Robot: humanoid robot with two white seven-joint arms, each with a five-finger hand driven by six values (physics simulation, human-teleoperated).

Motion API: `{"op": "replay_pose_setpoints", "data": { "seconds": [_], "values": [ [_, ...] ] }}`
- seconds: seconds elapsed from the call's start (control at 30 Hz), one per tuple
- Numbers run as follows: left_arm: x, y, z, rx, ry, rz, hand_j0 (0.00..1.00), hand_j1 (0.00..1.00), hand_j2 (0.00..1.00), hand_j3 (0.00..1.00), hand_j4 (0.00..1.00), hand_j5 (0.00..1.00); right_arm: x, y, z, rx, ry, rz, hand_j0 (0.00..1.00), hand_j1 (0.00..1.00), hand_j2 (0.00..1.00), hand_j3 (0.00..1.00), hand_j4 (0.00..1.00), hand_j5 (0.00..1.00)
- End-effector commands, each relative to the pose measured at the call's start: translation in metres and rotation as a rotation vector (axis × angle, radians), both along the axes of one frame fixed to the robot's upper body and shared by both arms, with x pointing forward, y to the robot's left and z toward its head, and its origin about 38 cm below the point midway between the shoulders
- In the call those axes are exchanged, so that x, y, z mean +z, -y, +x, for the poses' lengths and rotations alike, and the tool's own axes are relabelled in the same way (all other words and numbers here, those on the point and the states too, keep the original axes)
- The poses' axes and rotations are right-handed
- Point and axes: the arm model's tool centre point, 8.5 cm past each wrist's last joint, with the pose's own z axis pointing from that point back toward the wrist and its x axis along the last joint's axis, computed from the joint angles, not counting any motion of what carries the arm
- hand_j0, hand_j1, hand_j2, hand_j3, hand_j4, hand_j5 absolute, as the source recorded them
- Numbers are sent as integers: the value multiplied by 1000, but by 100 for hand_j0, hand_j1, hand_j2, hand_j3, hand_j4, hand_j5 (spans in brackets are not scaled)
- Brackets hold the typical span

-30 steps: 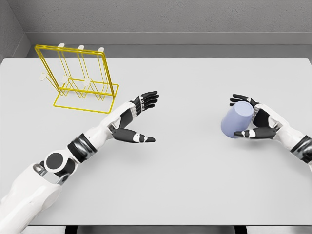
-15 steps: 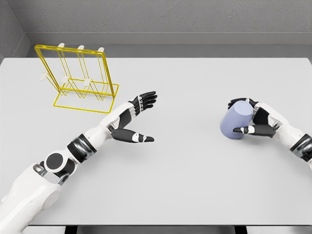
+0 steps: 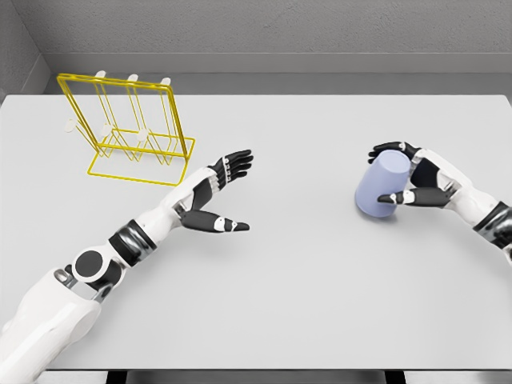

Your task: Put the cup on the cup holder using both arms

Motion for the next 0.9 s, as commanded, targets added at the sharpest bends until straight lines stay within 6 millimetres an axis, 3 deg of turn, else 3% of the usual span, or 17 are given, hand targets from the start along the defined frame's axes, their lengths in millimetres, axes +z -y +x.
{"op": "replay_pose_setpoints", "data": {
  "seconds": [0.0,0.2,0.53,0.87],
  "values": [
    [0,0,0,1,-1,-4,100,100,100,100,100,100,3,-6,0,14,9,15,69,69,69,69,69,69],
    [-3,-5,3,16,-10,3,100,100,100,100,100,100,12,-32,0,72,36,57,69,69,69,69,69,69],
    [-24,-2,16,67,-66,-9,100,100,100,100,100,100,2,-75,2,130,46,112,69,69,69,69,69,69],
    [-23,-2,17,72,-44,-22,100,100,100,100,100,100,-4,-113,4,180,56,149,68,68,68,68,68,68]
  ]
}}
